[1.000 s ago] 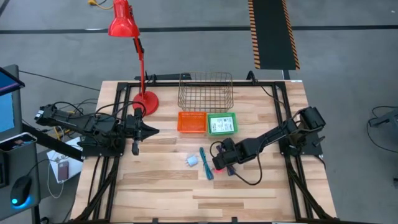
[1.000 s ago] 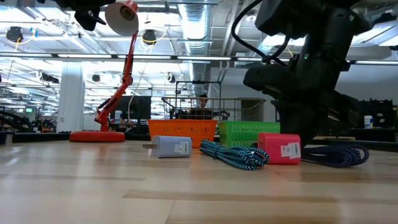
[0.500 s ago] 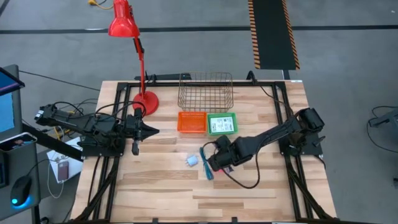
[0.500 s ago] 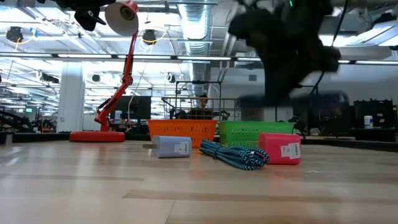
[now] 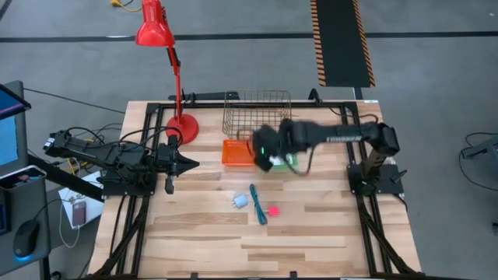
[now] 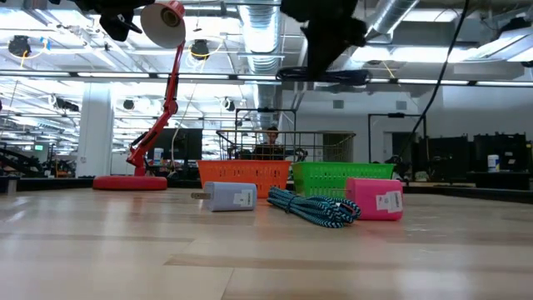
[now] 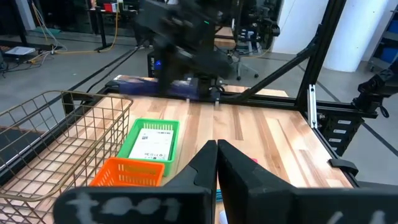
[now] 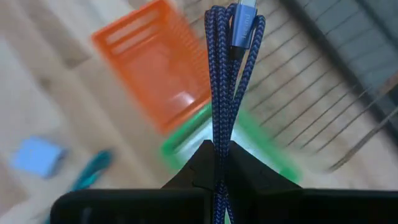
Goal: Pick and place items into bin
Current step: Put the purple charger cable into the wire basket
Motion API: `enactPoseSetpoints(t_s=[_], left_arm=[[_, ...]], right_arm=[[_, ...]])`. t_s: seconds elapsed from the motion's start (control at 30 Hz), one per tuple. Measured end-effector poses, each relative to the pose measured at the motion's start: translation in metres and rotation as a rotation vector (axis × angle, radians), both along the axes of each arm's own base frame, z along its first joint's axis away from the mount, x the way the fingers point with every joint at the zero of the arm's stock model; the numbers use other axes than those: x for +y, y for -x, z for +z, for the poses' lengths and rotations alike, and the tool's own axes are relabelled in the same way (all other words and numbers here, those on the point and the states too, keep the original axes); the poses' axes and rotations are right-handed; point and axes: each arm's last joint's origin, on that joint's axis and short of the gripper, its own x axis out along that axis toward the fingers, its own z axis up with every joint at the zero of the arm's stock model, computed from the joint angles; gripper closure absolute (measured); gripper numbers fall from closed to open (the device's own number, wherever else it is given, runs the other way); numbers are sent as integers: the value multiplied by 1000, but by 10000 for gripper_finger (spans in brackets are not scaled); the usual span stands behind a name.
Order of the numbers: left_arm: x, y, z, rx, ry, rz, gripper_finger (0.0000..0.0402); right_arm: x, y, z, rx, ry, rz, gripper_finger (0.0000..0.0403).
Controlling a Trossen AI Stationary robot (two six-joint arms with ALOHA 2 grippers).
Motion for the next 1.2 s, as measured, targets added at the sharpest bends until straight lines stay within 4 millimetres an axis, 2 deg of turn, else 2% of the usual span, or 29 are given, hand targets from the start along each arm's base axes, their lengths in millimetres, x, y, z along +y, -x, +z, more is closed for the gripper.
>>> enactPoseSetpoints(t_s=[0.27, 0.37, 0.5, 0.67, 0.8, 1.03, 1.2], left_arm=[[0, 0, 0, 0, 0, 0, 401], [0, 0, 0, 0, 0, 2, 401], [0, 0, 0, 0, -1, 9, 401], [0, 0, 0, 0, -1, 10, 401], [0, 0, 0, 0, -2, 10, 401], [0, 0, 0, 0, -2, 10, 402], [0, 0, 0, 4, -3, 11, 401]], right_arm=[[-96, 9, 16, 80, 87, 121, 388], [-126, 15, 18, 81, 116, 152, 392], [-157, 18, 20, 1, 107, 226, 391], [-180, 21, 19, -31, 125, 309, 389], [-191, 18, 11, -28, 120, 374, 392], [-205, 8, -14, 17, 95, 442, 381], [-207, 2, -18, 2, 117, 451, 358]])
